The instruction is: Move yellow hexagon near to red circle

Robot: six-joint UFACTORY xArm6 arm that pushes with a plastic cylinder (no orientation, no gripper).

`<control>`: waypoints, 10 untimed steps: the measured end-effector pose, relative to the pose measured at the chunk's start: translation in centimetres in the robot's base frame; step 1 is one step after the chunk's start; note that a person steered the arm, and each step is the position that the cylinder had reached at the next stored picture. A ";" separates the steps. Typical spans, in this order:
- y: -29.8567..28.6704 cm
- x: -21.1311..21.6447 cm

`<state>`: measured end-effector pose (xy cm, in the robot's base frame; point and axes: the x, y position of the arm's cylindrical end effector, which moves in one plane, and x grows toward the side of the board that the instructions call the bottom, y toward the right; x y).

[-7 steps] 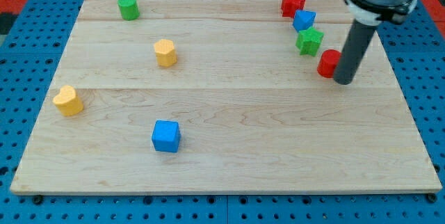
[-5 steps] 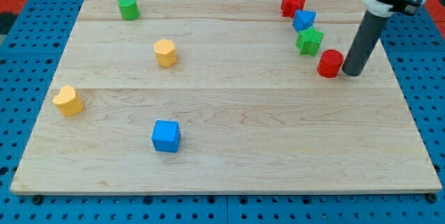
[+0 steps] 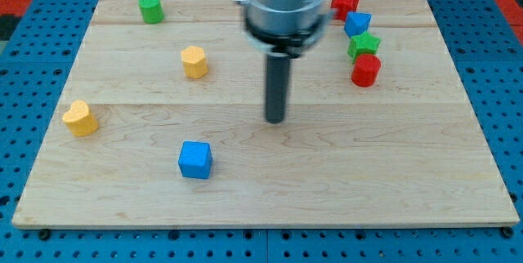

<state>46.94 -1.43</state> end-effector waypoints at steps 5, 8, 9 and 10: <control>-13.1 -12.3; -2.3 -8.8; -2.7 -5.4; -1.8 -2.9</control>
<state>44.06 -3.26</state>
